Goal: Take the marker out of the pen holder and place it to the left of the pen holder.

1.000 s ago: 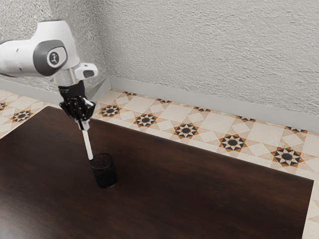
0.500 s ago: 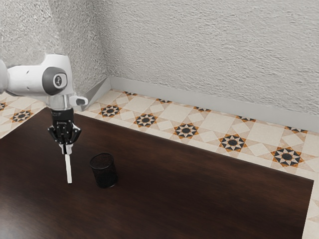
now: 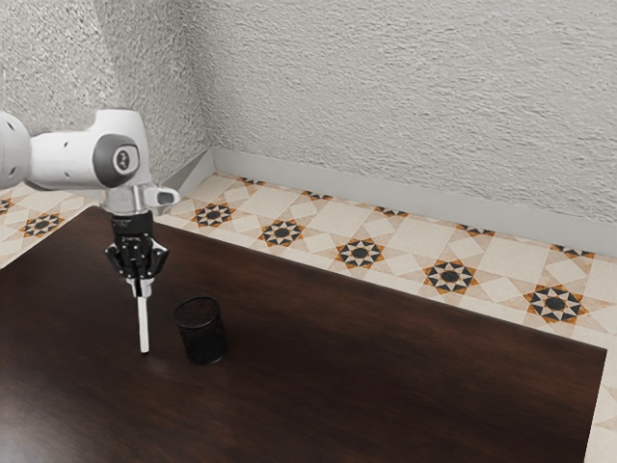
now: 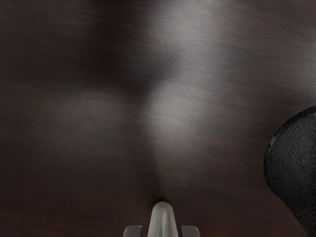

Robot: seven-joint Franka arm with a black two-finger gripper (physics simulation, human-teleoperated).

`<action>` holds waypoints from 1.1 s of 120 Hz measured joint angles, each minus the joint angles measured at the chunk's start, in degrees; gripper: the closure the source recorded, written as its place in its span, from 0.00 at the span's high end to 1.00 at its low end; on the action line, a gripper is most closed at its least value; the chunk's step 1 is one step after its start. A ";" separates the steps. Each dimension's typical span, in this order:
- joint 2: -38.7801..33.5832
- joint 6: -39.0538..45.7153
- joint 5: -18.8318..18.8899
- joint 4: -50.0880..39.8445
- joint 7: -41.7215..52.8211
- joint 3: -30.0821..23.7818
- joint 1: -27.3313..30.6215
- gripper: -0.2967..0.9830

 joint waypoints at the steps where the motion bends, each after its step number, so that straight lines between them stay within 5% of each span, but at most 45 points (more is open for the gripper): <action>1: 0.08 0.10 -0.08 0.00 0.01 0.00 0.00 0.20; 45: 3.08 3.37 -3.39 1.30 0.39 0.01 0.07 0.28; 86: 9.25 5.62 -5.63 4.10 1.06 0.16 0.00 0.22; 112: 7.42 6.03 -6.03 4.24 1.94 -0.12 -0.70 0.51; 132: -10.94 4.98 -5.82 1.80 2.64 0.47 -11.11 0.65</action>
